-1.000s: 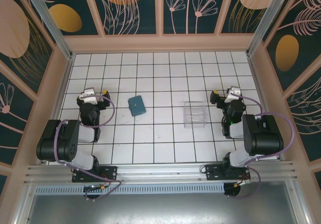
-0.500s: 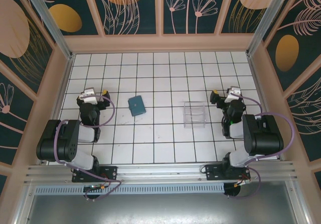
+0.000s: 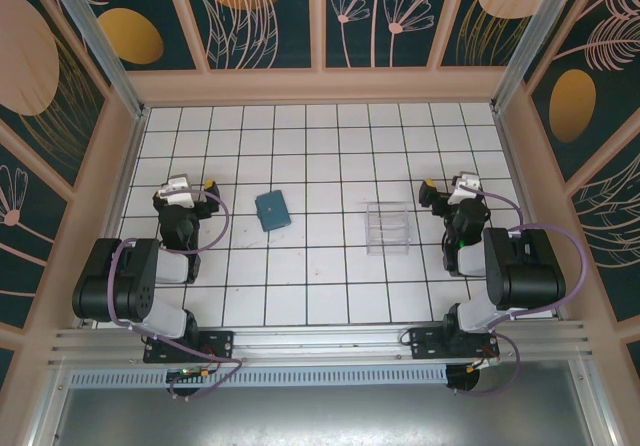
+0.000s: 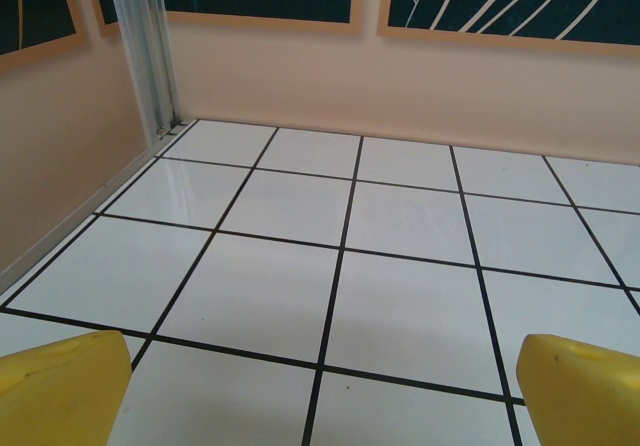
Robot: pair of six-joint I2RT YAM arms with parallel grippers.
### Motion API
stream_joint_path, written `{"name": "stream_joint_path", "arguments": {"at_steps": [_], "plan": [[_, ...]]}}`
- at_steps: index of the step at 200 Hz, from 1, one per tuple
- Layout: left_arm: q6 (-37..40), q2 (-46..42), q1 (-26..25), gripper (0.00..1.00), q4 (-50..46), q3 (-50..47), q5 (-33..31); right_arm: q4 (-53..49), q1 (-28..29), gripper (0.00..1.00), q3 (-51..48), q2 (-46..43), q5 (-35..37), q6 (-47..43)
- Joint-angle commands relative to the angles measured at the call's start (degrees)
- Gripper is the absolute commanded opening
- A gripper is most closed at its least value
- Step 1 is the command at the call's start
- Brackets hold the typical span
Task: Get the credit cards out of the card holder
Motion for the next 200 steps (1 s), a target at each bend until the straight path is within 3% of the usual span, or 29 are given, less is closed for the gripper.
{"name": "stream_joint_path", "arguments": {"at_steps": [1,30,102,156,200], "plan": [[0.79,0.16,0.38,0.99,2.36,0.44,0.99,2.77,-0.28,0.99,-0.14,0.45,-0.42,0.43],[1.30,-1.38,0.31,0.98,-0.92,1.66,2.10,-0.33,-0.05,0.99,1.23,-0.90,-0.06,0.24],[-3.73,-11.96,0.22,0.98,-22.49,8.14,-2.52,-27.99,0.84,0.99,10.14,-10.72,-2.20,4.14],[-11.93,-16.60,-1.72,0.98,-37.18,13.74,0.36,-50.41,2.50,0.93,15.31,-18.88,-4.71,5.80],[-17.28,-18.49,-4.45,0.99,-49.64,19.73,3.76,-67.99,3.96,0.84,20.89,-22.78,-8.16,12.68]]}}
